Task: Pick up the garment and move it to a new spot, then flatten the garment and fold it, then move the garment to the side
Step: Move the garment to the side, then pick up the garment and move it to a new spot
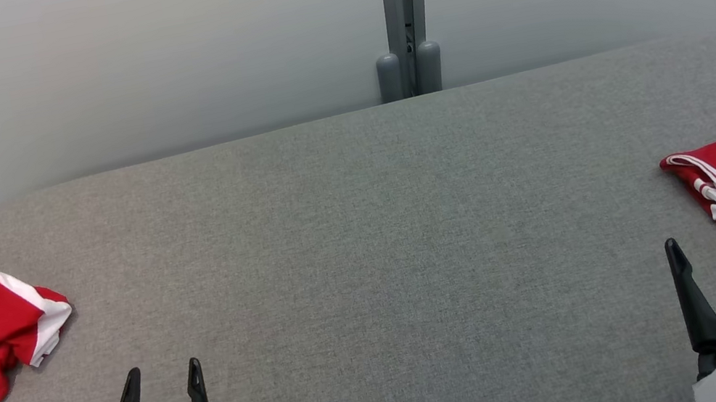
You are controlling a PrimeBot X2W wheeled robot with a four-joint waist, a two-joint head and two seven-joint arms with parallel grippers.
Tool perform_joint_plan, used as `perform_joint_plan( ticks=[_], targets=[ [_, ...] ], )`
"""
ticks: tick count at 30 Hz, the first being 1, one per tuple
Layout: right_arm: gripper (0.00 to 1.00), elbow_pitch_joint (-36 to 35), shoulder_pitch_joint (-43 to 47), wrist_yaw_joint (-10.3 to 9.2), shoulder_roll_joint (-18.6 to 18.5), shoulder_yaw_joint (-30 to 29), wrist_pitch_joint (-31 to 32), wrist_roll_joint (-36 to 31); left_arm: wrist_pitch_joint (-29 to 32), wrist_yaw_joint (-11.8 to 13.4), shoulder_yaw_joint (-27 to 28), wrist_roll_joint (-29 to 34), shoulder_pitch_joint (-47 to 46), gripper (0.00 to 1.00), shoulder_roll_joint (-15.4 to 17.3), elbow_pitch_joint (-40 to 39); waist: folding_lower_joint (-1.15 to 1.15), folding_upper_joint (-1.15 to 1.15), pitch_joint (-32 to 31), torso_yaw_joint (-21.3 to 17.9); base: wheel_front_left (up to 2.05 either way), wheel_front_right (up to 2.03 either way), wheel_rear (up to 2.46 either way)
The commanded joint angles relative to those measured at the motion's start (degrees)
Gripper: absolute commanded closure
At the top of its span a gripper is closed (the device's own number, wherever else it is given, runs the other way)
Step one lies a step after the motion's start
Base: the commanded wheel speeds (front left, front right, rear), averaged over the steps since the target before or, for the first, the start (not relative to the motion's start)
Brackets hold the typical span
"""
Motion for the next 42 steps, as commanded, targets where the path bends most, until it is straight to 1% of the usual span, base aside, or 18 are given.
perform_joint_plan(
  ticks=[1, 8, 14, 30, 35, 42],
  targets=[
    [0.00, -1.05, 1.37, -0.01, -0.03, -0.16, 0.82, -0.17, 0.37, -0.02, -0.01, -0.26, 0.90, 0.00, 0.61, -0.04, 0.00, 0.00, -0.86, 0.06, 0.00, 0.00, 0.00],
    [0.00, -3.90, 3.74, -0.01, 0.06, -0.10, 2.22, -0.29, 0.98, 0.40, -0.17, -0.57, 2.12, 0.00, 1.15, -0.61, 0.00, 0.00, -1.24, -0.05, 0.00, 0.00, 0.00],
    [0.00, -4.84, 4.23, -0.01, 0.11, -0.48, 2.55, -0.26, 1.29, 0.39, -0.43, -0.74, 1.98, 0.00, 1.36, -0.84, 0.00, 0.00, -1.14, 0.03, 0.00, 0.00, 0.00],
    [0.00, -4.80, 3.92, -0.01, 0.12, -0.80, 2.18, -0.11, 1.18, 1.01, -0.89, -1.14, 0.54, 0.00, 1.46, -0.82, 0.00, 0.00, -0.36, 1.28, 0.00, 0.00, 0.00],
    [0.00, -5.89, 4.12, -0.01, 0.12, -0.76, 2.63, -0.80, 0.99, 0.88, -0.93, -1.53, -0.19, 0.00, 1.13, -0.52, 0.00, 0.00, -0.41, 3.64, 0.00, 0.00, 0.00],
    [0.00, -7.97, 4.54, -0.01, 0.10, 0.23, 3.28, -0.60, 0.52, 0.86, -0.48, -2.08, -1.47, 0.00, 1.22, 0.18, 0.00, 0.00, -0.64, 10.70, 0.00, 0.00, 0.00]
  ],
)
